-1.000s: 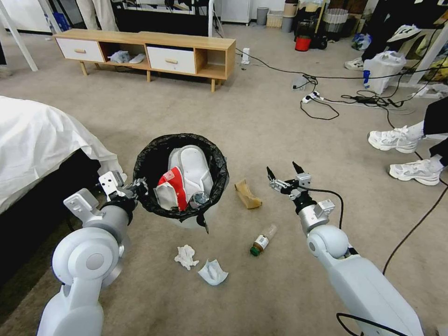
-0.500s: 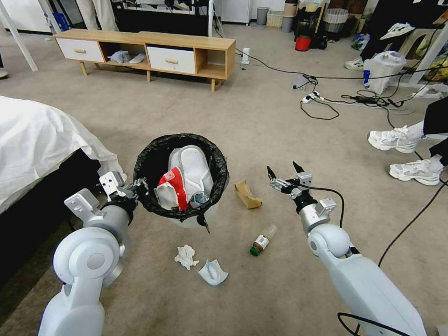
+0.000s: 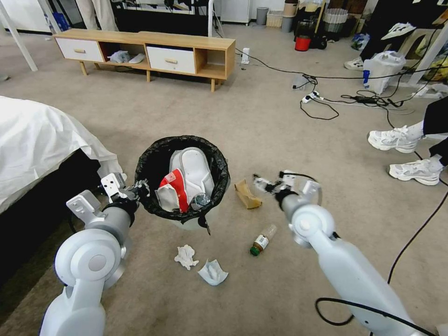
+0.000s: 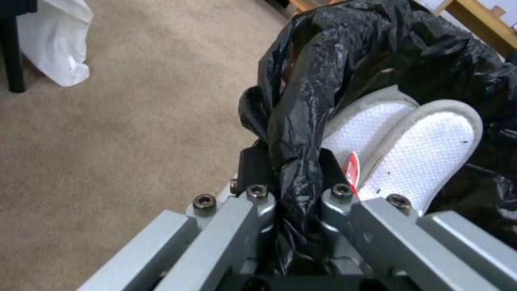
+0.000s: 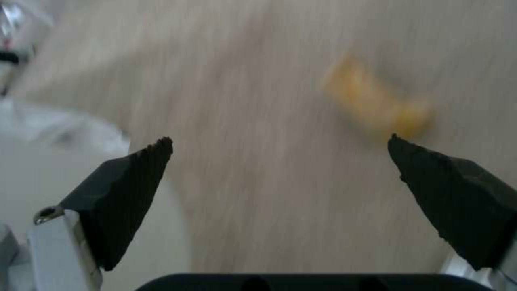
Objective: Pick up the trash bin and place the garbage on the floor into it.
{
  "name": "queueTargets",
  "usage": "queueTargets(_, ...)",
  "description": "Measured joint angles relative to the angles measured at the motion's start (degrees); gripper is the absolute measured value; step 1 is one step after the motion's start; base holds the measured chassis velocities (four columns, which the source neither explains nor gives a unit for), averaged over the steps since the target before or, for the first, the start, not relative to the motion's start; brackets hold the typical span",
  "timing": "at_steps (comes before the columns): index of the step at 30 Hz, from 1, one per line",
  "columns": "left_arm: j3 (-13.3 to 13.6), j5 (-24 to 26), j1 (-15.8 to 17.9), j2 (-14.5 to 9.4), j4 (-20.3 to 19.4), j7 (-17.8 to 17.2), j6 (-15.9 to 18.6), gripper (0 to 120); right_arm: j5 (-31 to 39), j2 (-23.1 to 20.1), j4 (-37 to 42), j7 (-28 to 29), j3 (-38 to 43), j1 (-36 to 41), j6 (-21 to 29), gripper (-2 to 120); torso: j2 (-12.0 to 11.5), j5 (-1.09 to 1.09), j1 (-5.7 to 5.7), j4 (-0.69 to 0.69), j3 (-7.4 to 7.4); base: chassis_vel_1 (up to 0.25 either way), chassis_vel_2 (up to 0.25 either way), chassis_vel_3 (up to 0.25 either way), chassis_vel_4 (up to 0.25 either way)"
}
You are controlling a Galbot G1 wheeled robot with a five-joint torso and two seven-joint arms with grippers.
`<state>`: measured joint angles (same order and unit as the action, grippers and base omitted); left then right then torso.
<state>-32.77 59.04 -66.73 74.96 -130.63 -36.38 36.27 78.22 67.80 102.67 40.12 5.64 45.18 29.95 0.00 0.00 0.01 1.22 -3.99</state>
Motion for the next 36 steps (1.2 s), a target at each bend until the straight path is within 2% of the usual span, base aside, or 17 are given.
queueTargets(2, 0.0, 0.0, -0.1, -0.1, -0.1, -0.1, 0.0, 4, 2.0, 0.5, 0.1, 1.9, 0.1, 0.0, 1.2, 100, 0.0, 0.00, 0.00, 0.00, 0.00, 0.000, 0.000, 0.000, 0.000)
queueTargets(4, -0.1, 0.1, -0.2, -0.4, -0.2, -0.2, 0.0, 4, 5.7, 1.4, 0.3, 6.8, 0.4, 0.1, 3.1, 100, 0.0, 0.00, 0.00, 0.04, 0.00, 0.000, 0.000, 0.000, 0.000)
queueTargets(10, -0.1, 0.3, -0.2, -0.5, -0.4, -0.5, -0.1, 4, 5.8, 3.0, -0.6, 12.1, 0.3, 0.9, 2.0, 100, 0.0, 0.00, 0.00, 0.03, 0.00, 0.000, 0.000, 0.000, 0.000)
queueTargets(18, 0.1, 0.3, -0.3, -0.4, -0.7, -0.7, -0.1, 4, 4.3, 5.2, -2.5, 15.9, 0.0, 2.2, -0.4, 100, 0.0, 0.00, 0.00, 0.03, 0.00, 0.000, 0.000, 0.000, 0.000)
queueTargets(26, 0.0, 0.4, -0.7, -0.6, -1.1, -0.7, -0.2, 4, 1.9, 6.8, -6.5, 16.5, -0.4, 2.2, -1.8, 100, 0.0, 0.00, 0.00, 0.02, 0.00, 0.000, 0.000, 0.000, 0.000)
queueTargets(36, -0.1, 0.3, -1.2, -0.3, -1.2, -0.7, -0.2, 4, -2.1, 7.7, -15.3, 11.4, 1.9, 2.0, -3.4, 100, 0.0, 0.00, 0.00, 0.03, 0.00, 0.000, 0.000, 0.000, 0.000)
